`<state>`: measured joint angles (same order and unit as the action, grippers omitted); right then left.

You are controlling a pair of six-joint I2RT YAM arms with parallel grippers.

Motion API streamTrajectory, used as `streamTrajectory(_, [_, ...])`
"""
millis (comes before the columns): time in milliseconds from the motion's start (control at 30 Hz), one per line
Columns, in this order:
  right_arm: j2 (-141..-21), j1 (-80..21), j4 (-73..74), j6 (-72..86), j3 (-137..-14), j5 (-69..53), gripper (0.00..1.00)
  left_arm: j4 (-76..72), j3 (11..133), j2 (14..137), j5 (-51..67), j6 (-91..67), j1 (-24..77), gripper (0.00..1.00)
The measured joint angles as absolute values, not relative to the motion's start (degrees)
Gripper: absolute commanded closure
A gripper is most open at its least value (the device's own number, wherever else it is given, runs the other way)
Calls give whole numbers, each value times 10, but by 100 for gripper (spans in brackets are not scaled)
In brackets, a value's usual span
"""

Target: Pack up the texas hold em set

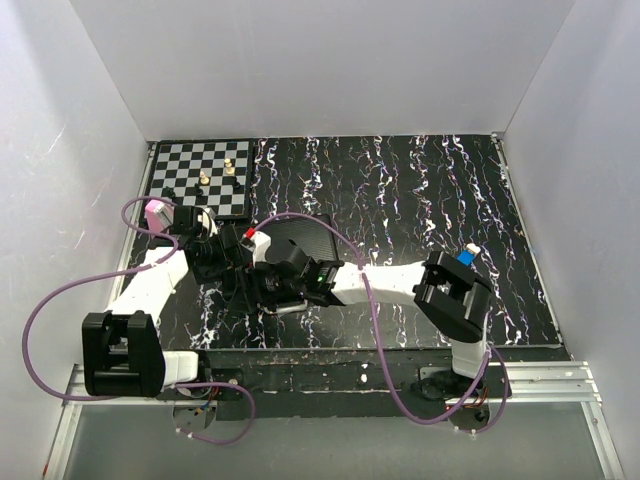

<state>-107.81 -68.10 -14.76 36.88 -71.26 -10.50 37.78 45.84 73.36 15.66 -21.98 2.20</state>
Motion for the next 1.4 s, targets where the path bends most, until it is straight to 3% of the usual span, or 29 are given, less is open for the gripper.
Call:
streamTrajectory(267, [-1100, -685, -163, 355, -713, -107, 36, 379, 458, 733, 156, -220, 22, 10])
streamTrajectory(400, [-1087, -685, -130, 332, -713, -70, 36, 384, 458, 708, 151, -219, 23, 5])
streamTrajectory(633, [-954, -665, 14, 274, -712, 72, 33, 387, 469, 601, 112, -216, 24, 2])
streamTrajectory(800, [-881, -580, 87, 262, -713, 119, 33, 396, 499, 572, 77, -214, 27, 6])
streamTrajectory(1000, [-946, -501, 196, 251, -747, 121, 34, 441, 514, 553, 11, -210, 82, 8])
streamTrajectory(1400, [-1067, -504, 298, 240, -832, 98, 39, 521, 514, 530, -57, -284, 216, 20])
